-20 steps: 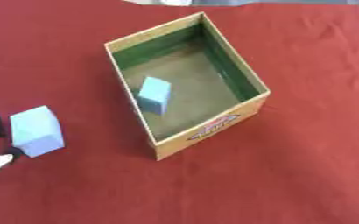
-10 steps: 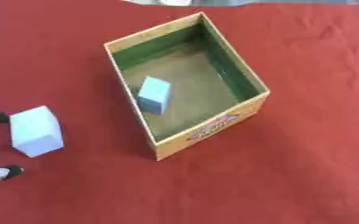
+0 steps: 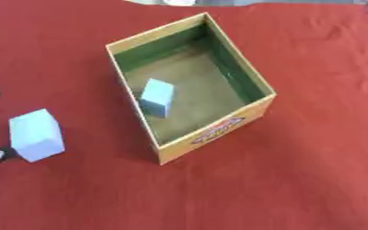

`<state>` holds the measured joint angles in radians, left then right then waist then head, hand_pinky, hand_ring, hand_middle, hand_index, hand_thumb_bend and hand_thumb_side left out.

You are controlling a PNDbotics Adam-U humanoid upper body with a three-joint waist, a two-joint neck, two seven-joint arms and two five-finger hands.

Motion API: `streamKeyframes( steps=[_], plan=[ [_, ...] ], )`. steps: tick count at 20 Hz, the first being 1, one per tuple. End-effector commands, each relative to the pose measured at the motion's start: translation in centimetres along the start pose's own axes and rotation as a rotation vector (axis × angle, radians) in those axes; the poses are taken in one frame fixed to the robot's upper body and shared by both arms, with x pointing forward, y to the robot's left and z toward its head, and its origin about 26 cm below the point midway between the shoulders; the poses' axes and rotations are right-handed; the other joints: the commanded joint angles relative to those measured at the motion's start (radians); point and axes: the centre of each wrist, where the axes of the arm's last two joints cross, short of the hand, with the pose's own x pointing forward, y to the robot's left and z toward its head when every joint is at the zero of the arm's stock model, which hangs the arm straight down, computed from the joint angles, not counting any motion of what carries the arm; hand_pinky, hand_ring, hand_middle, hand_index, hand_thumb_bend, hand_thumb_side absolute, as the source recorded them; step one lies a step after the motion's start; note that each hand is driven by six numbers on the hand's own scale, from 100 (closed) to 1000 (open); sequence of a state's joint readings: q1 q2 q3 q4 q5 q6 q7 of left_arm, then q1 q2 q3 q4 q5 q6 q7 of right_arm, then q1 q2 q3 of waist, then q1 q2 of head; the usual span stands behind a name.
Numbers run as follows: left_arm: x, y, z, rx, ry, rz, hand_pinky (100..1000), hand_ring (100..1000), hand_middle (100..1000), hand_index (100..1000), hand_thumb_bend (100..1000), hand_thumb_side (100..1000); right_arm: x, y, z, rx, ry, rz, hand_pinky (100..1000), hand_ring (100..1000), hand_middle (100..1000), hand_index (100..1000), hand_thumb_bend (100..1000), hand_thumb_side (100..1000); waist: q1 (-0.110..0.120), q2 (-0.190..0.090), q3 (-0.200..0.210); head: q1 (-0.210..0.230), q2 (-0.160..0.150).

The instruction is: Pick up objects on the table and place them in the box.

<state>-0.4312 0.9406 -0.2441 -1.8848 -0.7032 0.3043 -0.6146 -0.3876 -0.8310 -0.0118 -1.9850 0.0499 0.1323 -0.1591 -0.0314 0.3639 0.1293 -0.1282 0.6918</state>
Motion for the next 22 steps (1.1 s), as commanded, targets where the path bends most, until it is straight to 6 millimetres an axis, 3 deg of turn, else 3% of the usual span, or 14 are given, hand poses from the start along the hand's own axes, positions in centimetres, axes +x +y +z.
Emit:
streamKeyframes(
  steps=[1,10,14,17,22],
  plan=[
    [-0.2,0.6,-0.7,-0.038,-0.030,0.006,956,889,791,894,661,526,0.7,-0.8,-0.4,-0.009,-0.031,0.010,848,820,685,836,100,651,0.017,-0.008,-0.002,0.005,-0.009],
    [-0.8,-0.2,-3.0,-0.107,-0.045,0.024,899,851,752,850,618,488,0.8,-0.6,-0.4,-0.006,-0.027,0.001,848,820,683,835,100,663,0.021,-0.007,-0.007,0.007,-0.007],
    [-0.6,-0.3,-3.4,-0.090,-0.077,0.072,844,776,664,780,545,479,0.8,-0.6,-0.4,-0.007,-0.026,-0.002,849,819,683,835,100,665,0.020,-0.007,-0.007,0.007,-0.006],
    [-0.4,-0.2,-3.2,-0.066,-0.106,0.099,790,696,566,677,498,468,0.8,-0.6,-0.4,-0.006,-0.026,-0.002,849,820,683,836,100,666,0.020,-0.007,-0.005,0.008,-0.006],
    [-0.3,0.4,-2.6,-0.013,-0.115,0.118,759,635,503,609,461,459,0.8,-0.6,-0.5,-0.006,-0.025,-0.001,849,820,683,836,100,664,0.019,-0.008,-0.003,0.007,-0.007]
  ],
)
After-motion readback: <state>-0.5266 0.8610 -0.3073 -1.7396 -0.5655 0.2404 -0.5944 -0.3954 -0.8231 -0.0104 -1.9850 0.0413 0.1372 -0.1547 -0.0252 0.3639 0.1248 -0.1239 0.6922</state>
